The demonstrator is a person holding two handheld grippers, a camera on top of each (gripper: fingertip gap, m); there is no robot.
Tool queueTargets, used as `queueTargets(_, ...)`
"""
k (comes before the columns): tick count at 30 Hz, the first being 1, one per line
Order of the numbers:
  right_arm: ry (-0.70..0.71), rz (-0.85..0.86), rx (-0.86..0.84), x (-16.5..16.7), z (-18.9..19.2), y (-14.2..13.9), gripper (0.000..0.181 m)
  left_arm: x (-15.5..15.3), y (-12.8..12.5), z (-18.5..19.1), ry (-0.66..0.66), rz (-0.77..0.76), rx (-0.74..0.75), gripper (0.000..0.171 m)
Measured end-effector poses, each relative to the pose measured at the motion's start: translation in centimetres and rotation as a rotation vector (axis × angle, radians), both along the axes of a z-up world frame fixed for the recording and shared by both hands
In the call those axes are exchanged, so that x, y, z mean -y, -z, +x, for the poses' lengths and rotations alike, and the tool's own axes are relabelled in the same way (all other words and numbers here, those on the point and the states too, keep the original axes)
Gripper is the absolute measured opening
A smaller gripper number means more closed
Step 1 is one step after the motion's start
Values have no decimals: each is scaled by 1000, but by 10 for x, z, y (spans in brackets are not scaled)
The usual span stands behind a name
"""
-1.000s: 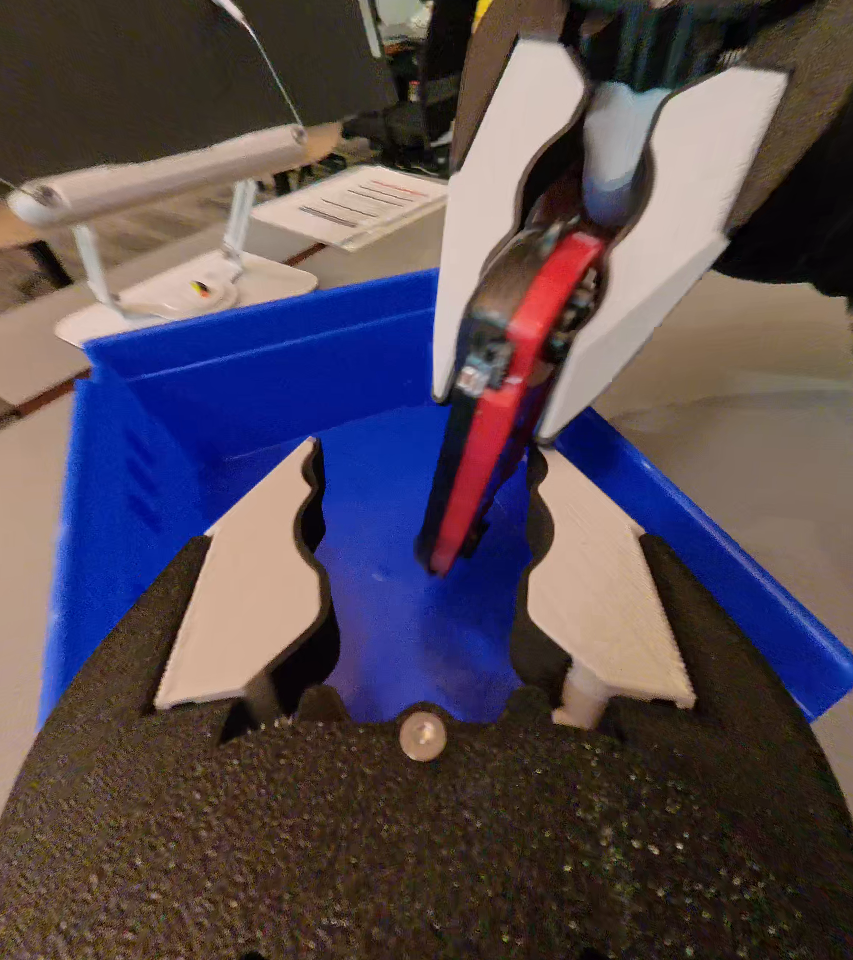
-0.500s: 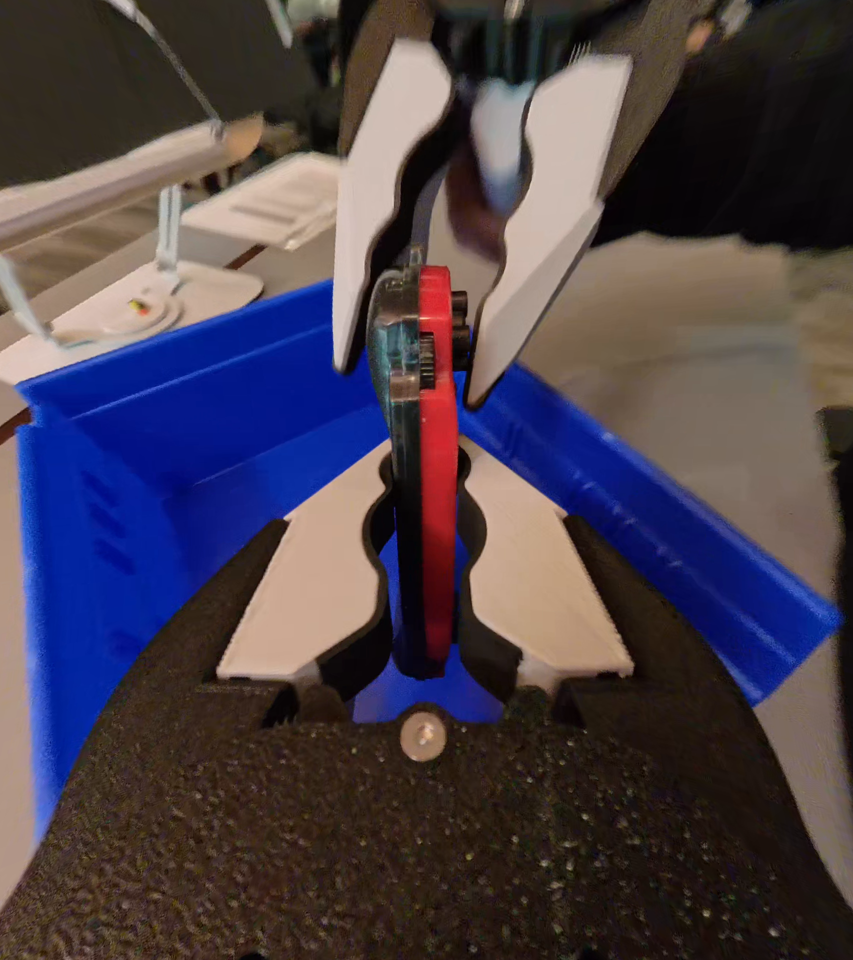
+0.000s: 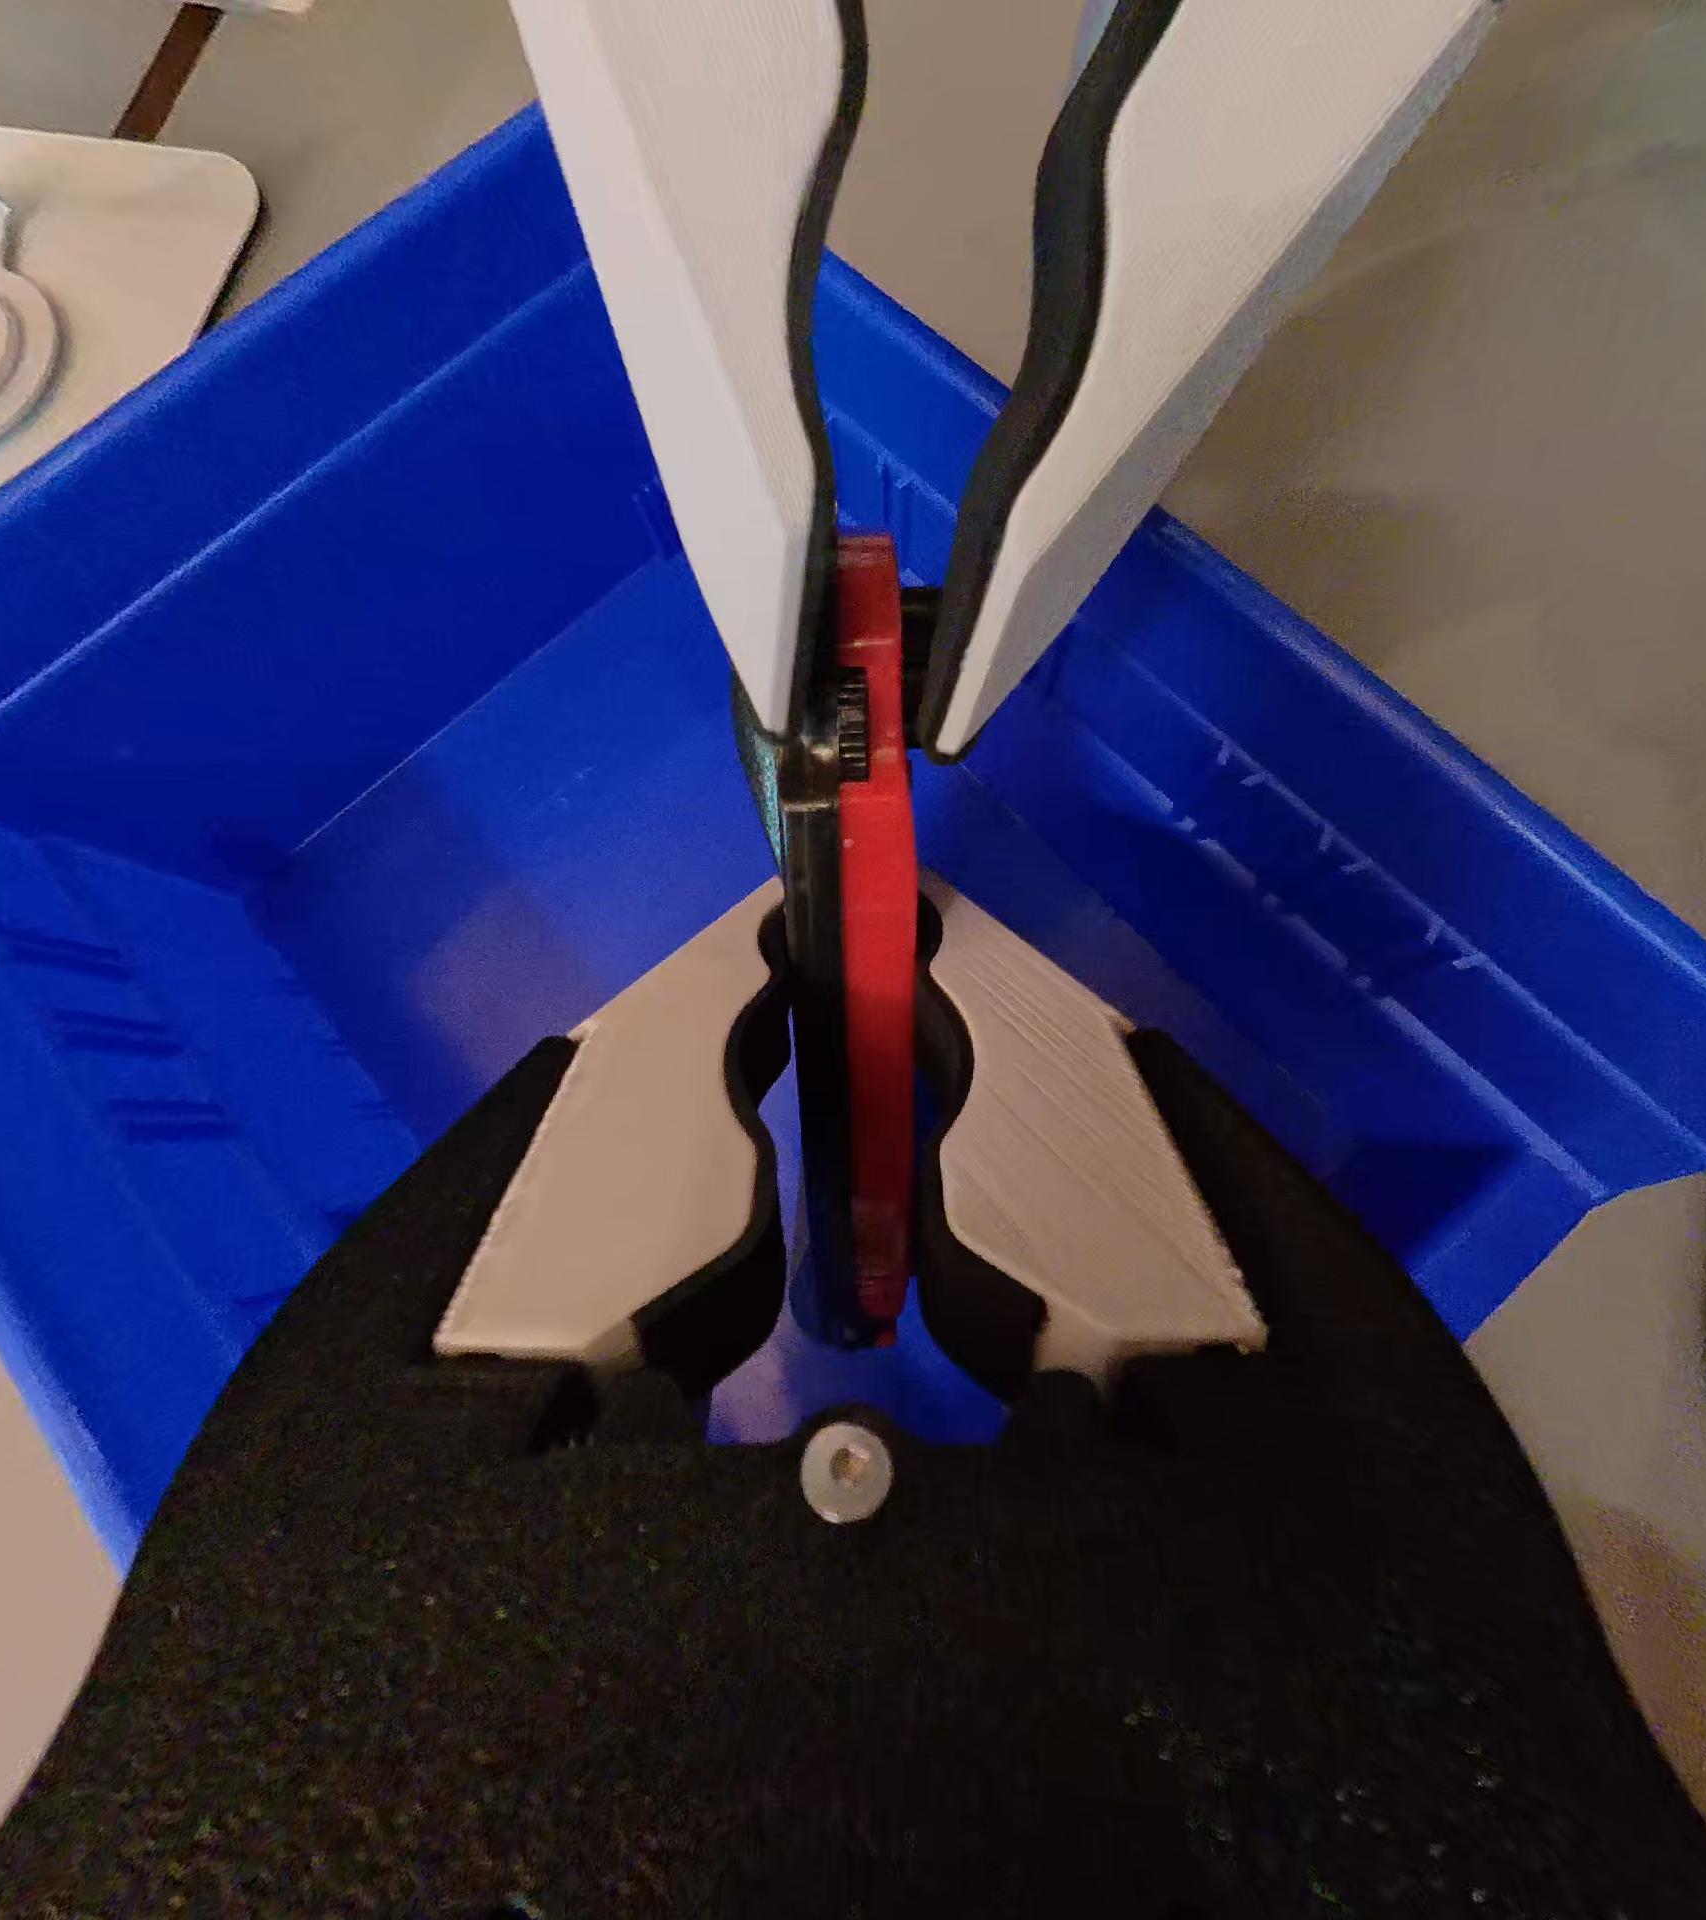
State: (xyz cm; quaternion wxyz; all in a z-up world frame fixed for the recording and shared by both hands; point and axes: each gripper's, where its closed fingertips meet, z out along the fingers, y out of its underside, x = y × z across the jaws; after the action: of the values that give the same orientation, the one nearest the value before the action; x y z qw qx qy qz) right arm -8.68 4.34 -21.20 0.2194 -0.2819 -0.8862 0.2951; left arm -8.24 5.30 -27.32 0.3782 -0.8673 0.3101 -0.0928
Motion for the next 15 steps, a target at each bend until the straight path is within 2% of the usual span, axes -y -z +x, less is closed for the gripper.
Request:
queueTargets(9, 8, 90, 192, -7, 12, 22, 6, 3, 14, 5, 53, -24, -60, 18)
queueTargets(15, 54, 71, 179, -12, 12, 30, 2, 2, 19, 4, 43, -52, -14, 17)
